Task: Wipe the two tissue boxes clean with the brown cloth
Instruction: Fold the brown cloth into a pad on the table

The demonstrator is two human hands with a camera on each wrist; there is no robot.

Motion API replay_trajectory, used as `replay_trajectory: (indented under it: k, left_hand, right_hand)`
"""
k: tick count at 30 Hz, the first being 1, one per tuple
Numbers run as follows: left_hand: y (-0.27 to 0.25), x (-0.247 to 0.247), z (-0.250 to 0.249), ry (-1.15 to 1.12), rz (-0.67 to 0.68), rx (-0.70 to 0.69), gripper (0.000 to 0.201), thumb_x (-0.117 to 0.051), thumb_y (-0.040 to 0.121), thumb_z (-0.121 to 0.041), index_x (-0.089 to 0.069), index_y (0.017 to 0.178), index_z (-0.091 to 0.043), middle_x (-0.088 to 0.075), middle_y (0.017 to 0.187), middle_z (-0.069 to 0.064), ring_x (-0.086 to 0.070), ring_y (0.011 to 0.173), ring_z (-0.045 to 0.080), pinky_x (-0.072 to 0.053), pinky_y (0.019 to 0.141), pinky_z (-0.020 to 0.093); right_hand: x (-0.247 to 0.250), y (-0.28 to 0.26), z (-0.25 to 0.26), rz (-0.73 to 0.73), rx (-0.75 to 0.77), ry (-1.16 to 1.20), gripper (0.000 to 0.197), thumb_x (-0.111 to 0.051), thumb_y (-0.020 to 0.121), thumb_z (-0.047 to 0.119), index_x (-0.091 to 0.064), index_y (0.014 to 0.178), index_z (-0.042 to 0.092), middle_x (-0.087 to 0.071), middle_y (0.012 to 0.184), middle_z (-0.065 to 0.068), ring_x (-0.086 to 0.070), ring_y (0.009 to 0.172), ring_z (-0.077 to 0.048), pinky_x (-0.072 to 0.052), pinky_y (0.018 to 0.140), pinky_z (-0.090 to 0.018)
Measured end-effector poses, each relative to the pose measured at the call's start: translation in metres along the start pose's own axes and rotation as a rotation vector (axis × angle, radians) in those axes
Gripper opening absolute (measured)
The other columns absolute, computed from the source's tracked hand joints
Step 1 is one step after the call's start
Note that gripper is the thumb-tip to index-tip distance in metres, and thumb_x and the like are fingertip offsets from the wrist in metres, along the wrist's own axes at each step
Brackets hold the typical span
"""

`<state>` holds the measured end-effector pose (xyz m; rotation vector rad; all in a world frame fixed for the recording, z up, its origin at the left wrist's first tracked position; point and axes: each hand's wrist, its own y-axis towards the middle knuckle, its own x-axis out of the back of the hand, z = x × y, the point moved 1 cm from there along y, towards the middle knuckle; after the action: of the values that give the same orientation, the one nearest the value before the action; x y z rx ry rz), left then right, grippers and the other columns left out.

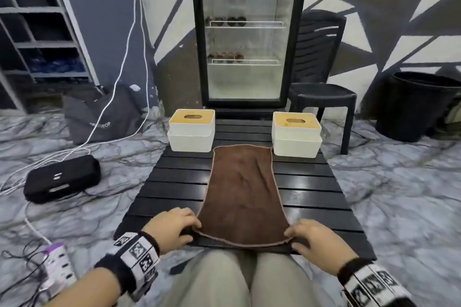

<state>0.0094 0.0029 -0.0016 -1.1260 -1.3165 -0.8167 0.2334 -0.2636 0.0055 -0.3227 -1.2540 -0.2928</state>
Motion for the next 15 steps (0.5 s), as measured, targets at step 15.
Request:
replay_trajectory:
  k: [15]
  left_hand:
    - [0.048,0.004,0.02,-0.464,-0.244,0.049,0.012,-0.061,0.089,-0.02,-0.058,0.082,-0.029,-0.067,0.091,-0.011,-0.061,0.086,0.005,-0.047,0.083,0.027]
  right_hand:
    - [-0.003,0.05,-0.018,-0.045,0.042,0.144,0.01,-0.057,0.085,0.018,-0.055,0.08,0.026,-0.057,0.085,0.013,-0.051,0.085,-0.006,-0.039,0.077,-0.018]
